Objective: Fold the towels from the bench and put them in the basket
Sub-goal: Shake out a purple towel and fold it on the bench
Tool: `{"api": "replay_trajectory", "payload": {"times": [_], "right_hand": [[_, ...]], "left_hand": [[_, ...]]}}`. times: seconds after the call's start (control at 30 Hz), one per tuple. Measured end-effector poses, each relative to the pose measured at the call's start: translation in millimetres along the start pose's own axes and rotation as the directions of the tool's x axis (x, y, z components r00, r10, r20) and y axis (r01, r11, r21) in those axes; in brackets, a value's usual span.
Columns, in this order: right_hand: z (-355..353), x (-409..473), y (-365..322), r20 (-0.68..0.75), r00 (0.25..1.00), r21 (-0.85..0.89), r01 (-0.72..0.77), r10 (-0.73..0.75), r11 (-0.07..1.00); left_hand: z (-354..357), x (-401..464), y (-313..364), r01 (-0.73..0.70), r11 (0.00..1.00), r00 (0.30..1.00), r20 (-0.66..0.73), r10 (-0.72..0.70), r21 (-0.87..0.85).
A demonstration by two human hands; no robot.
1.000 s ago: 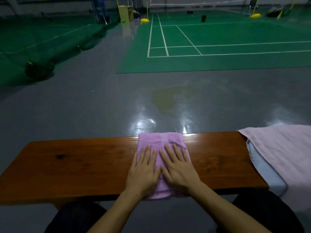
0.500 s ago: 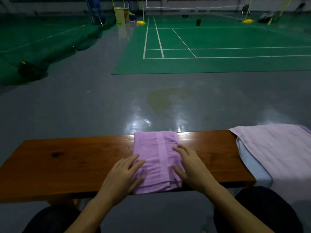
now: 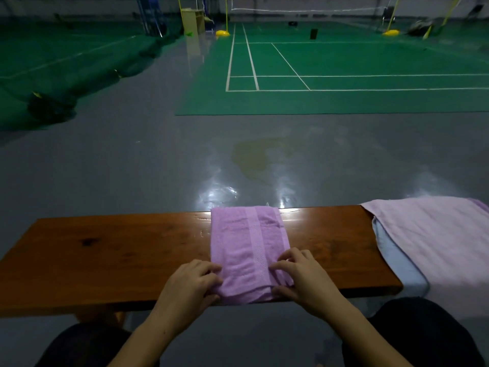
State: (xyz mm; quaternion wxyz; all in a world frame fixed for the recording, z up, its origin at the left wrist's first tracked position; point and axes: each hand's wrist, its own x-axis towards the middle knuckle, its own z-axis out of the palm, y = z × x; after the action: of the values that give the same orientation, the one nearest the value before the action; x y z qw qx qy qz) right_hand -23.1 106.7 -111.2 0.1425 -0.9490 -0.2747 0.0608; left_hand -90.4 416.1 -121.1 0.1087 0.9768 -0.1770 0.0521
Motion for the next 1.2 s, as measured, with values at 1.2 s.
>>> {"api": "replay_trajectory", "payload": {"times": [1.2], "right_hand": [[-32, 2, -14, 0.280, 0.912, 0.826, -0.388, 0.300, 0.408]], "left_hand": [[-40, 13, 24, 0.358, 0.165, 0.865, 0.260, -0.430, -0.919]]}}
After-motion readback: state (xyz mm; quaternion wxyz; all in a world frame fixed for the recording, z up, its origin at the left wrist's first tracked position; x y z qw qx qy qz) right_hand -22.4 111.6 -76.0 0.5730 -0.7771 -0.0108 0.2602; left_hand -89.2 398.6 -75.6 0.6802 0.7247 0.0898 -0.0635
